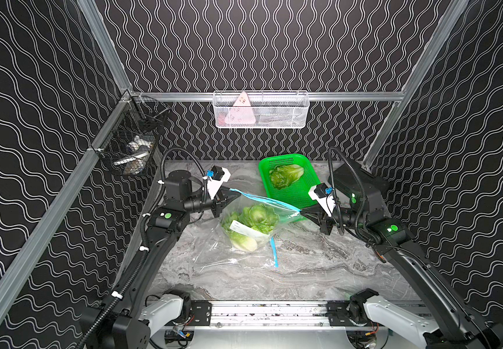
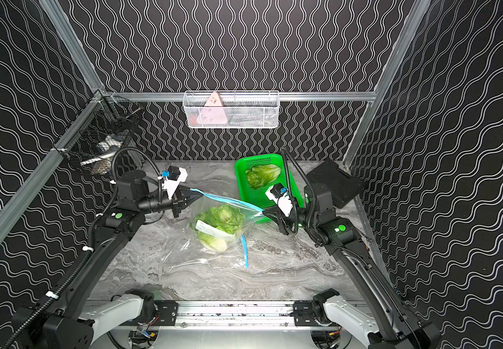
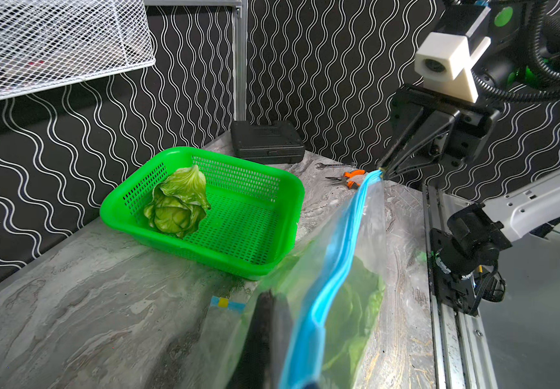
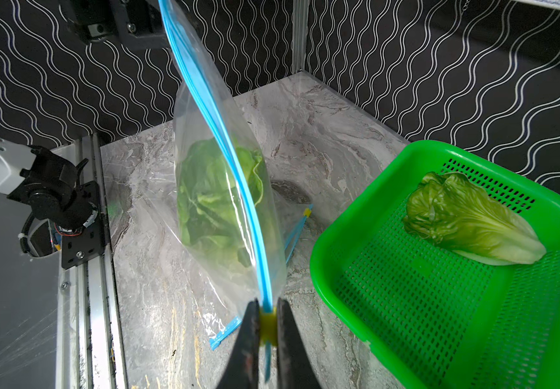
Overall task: Open the zip-top bag and take out the chinese cabbages
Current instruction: Unzip the zipper on the zipper food storage bag.
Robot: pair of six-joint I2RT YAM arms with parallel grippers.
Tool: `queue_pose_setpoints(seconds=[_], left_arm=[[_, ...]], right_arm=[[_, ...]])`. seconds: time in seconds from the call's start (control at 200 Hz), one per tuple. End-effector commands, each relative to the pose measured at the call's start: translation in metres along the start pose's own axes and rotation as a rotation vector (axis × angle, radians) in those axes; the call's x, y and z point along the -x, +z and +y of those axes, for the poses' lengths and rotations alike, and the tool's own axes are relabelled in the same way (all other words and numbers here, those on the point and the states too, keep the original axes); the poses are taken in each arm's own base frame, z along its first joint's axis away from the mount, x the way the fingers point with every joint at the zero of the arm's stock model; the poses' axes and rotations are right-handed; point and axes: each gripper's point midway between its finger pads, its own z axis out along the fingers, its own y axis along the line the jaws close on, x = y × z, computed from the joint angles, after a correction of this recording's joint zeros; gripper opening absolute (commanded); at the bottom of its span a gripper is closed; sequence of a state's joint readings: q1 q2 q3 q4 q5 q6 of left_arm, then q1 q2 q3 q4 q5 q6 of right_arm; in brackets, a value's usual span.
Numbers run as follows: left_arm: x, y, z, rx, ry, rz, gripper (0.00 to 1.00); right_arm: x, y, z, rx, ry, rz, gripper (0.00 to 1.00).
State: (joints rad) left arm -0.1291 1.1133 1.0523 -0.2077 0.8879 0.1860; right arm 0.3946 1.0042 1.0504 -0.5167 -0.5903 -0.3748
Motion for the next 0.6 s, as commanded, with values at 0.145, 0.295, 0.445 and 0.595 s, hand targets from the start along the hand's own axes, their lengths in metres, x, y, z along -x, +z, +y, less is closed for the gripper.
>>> queue_pose_setpoints(seconds=[0.145,0.295,0.445,0.595], left_arm=[[0.011,0.007,-0.009,-0.092,0.024,-0.028,0.00],[0.007,0.012,-0.017,-0.140,0.019,-0.016,0.00],[0.002,0.011,-0.017,-0.128,0.039,0.002,0.00],[-0.003,0.012,-0.014,-0.121,0.042,0.010,0.00]], right_arm=[[0.016,0.013,0.014,0.109,0.005,-0.033,0.04],[0.024,0.033,0.030,0.165,-0.027,-0.026,0.06],[0.019,0.032,0.032,0.144,-0.052,-0.007,0.46],[0.038,0.010,0.022,0.021,-0.087,-0.085,0.56]])
